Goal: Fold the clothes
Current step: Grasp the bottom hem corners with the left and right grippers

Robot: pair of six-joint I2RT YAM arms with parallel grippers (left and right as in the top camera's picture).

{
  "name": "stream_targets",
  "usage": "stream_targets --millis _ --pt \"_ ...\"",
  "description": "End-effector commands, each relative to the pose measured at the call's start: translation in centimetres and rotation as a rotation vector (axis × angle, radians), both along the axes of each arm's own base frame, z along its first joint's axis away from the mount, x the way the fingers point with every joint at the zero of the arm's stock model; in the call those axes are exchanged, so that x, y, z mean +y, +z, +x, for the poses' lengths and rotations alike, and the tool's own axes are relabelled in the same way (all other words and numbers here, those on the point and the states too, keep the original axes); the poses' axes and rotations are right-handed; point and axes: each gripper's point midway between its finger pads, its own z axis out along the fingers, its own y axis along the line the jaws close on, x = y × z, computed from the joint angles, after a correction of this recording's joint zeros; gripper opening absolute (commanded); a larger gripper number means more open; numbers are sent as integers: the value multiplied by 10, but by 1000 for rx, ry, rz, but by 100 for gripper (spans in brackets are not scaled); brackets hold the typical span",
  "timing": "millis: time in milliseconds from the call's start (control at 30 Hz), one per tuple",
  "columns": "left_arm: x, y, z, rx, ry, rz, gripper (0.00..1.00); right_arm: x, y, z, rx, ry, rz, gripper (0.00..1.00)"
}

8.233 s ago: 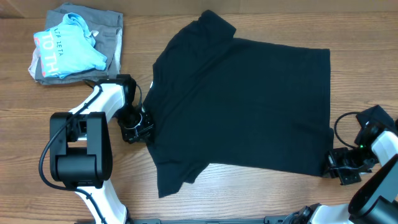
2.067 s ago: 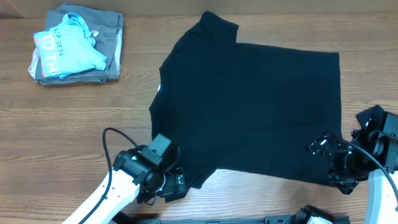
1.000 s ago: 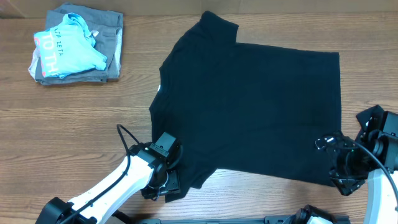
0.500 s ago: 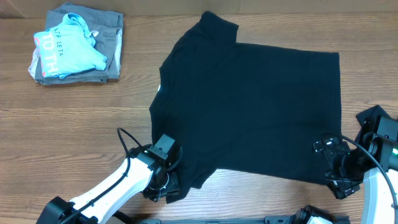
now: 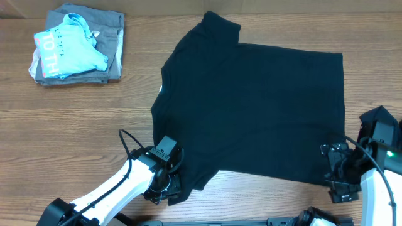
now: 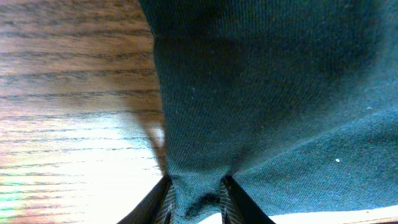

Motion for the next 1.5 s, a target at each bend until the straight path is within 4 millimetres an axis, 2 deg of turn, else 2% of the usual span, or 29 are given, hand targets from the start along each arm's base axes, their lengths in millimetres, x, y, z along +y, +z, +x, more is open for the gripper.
stream_targets --millis 0,167,333,600,900,1067,1200,1267,1467 --pt "4 -5 -8 27 -14 6 27 -11 -11 -10 40 -133 -55 100" --pt "4 -5 -8 27 -14 6 27 -20 -22 -2 11 -183 -94 100" --pt "4 -5 -8 27 -14 6 27 -33 -27 -7 62 -268 -163 100" --pt "4 -5 -8 27 -14 6 29 -44 -45 5 109 -265 -178 100" --pt "4 -5 -8 27 -14 6 29 -58 -66 2 197 -286 -164 100" --pt "4 -5 -8 26 -14 6 30 -63 -70 -2 203 -302 -158 100" --pt "4 -5 -8 27 -14 6 31 -63 -86 1 170 -245 -163 100" --pt "4 -5 -8 27 -14 6 31 -54 -102 -2 150 -245 -131 100" --pt "4 -5 -8 27 -14 6 31 -47 -111 -3 137 -245 -100 100"
